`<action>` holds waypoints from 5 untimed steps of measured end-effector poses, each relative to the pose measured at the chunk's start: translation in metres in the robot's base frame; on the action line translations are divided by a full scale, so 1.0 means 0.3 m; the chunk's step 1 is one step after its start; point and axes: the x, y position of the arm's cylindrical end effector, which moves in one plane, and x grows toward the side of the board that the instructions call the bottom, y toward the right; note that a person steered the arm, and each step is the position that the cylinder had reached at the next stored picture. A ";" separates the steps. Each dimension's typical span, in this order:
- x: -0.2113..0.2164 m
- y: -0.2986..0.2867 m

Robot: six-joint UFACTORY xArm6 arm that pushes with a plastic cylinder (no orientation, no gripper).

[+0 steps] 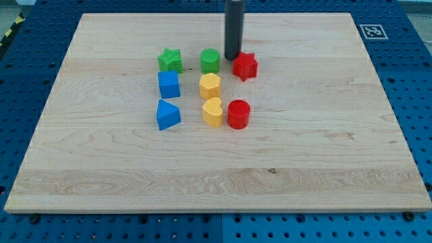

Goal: Move the red blocks horizontally right to the heart

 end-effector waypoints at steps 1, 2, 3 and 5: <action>0.096 0.081; 0.192 0.090; 0.299 0.090; 0.437 0.353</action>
